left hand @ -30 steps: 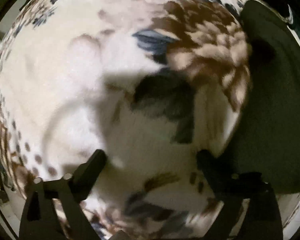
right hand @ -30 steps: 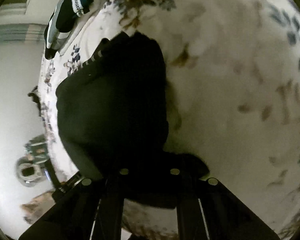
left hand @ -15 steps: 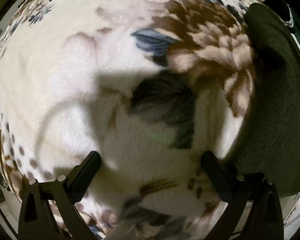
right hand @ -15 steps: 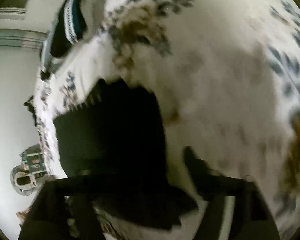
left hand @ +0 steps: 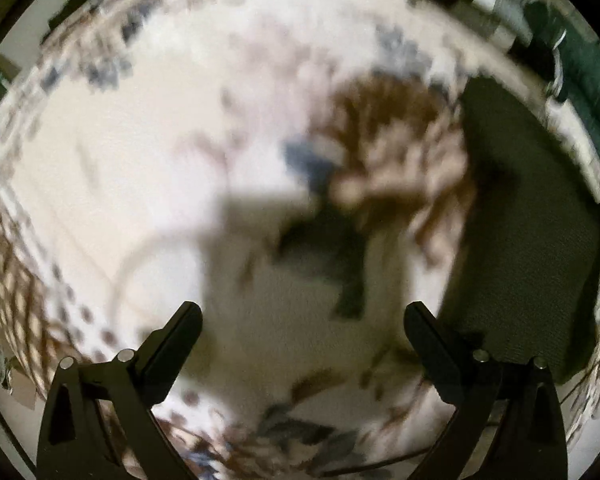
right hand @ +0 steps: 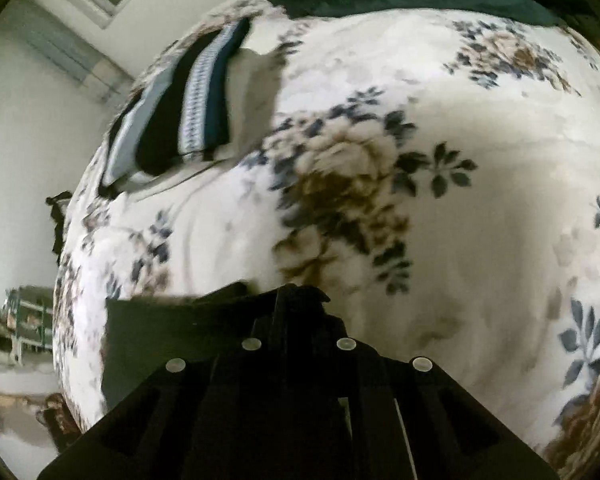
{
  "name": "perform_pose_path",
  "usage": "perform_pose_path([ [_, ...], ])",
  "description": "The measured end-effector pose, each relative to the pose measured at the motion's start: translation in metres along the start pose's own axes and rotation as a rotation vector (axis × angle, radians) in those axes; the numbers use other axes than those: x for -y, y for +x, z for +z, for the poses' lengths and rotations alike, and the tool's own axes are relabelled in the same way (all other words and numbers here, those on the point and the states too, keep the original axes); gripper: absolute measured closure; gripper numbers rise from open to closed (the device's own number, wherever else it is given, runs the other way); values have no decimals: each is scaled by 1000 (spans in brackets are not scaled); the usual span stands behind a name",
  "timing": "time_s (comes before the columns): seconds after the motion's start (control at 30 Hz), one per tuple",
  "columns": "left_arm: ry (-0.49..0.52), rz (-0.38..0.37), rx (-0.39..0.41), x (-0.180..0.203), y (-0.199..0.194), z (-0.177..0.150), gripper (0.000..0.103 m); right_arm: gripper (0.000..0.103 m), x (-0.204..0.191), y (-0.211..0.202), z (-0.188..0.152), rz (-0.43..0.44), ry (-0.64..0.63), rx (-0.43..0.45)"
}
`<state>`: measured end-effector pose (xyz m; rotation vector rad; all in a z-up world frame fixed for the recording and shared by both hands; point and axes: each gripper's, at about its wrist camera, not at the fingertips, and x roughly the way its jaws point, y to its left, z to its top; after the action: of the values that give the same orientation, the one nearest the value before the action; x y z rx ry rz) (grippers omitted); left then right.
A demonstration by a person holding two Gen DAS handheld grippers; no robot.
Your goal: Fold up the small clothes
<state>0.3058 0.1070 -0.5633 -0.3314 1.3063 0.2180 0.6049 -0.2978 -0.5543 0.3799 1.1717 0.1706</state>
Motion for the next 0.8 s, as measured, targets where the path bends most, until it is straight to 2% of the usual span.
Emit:
perform_pose_path([
  [0.03,-4,-17,28,2,-9,10,0,96,1,8,5,-16,-8,-24],
  [0.1,-17,-88,46,9,-15,37,0,96,10,33,13,-18,31,-130],
  [0.17,-27,-151,56,21,-12,61,0,92,22,48,16,16,103,-229],
  [0.2,-27,-201,65,32,-8,79,0,89,32,48,15,40,159,-257],
  [0.23,-18,-260,64,45,0,96,0,85,42,40,13,95,223,-240],
  [0.27,-11,-278,64,59,6,102,0,79,50,35,10,140,267,-225],
  [0.33,32,-334,47,92,28,117,0,48,62,25,4,213,332,-187],
  [0.37,59,-360,24,105,41,127,1,43,65,24,2,241,348,-176],
  [0.4,99,-386,-19,123,60,138,12,38,65,26,2,255,352,-183],
  [0.43,117,-395,-46,130,70,147,32,37,64,34,1,288,348,-211],
  [0.5,128,-376,-63,142,83,153,51,37,53,51,0,323,295,-274],
  [0.53,128,-356,-43,144,80,153,75,37,45,56,-1,306,246,-298],
  [0.57,118,-346,-23,142,76,154,82,37,37,60,-2,281,193,-316],
  [0.63,56,-402,-6,131,70,158,86,38,22,63,-5,232,110,-329],
  [0.67,31,-425,-1,123,66,157,87,45,19,60,-5,228,92,-304],
  [0.7,31,-433,-2,120,65,157,88,84,17,58,-5,229,78,-287],
  [0.73,39,-434,-2,120,65,156,88,90,15,56,-3,210,79,-271],
  [0.8,80,-414,4,122,64,155,89,94,10,49,3,178,83,-208],
])
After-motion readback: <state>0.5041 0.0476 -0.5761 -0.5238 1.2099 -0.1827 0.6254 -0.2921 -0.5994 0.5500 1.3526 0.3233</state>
